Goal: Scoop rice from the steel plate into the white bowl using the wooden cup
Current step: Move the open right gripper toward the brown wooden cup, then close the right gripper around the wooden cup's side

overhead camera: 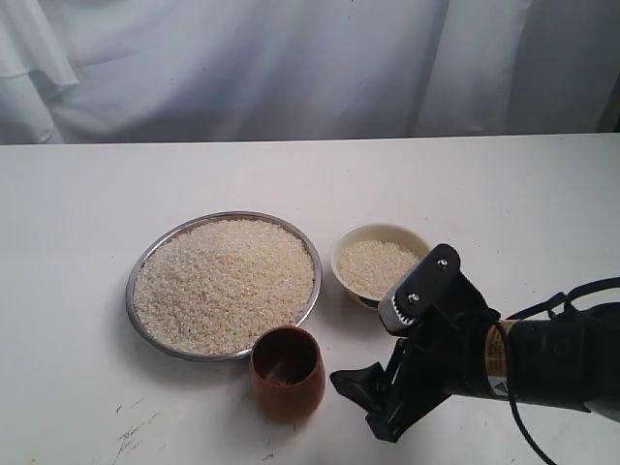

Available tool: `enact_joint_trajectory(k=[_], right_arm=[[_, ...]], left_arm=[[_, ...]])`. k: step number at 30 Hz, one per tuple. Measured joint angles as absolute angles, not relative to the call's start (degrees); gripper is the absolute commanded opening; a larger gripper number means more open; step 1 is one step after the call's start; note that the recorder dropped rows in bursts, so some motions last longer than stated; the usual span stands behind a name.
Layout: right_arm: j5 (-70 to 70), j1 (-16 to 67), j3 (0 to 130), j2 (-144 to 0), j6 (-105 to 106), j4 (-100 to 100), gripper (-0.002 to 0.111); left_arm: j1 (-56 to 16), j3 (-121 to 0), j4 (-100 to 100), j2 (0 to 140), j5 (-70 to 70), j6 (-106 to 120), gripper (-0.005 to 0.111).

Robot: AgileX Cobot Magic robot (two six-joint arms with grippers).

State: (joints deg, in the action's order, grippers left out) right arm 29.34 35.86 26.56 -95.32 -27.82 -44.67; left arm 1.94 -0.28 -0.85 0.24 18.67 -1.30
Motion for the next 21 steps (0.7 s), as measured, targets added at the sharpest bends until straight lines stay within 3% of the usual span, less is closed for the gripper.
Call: enact_joint_trajectory(k=[21], right_arm=[[36.94, 35.97, 28.33, -100.37, -31.71, -54.72, 0.081]], left_arm=[[1.94, -0.28, -0.85, 0.24, 18.67, -1.3, 0.0]])
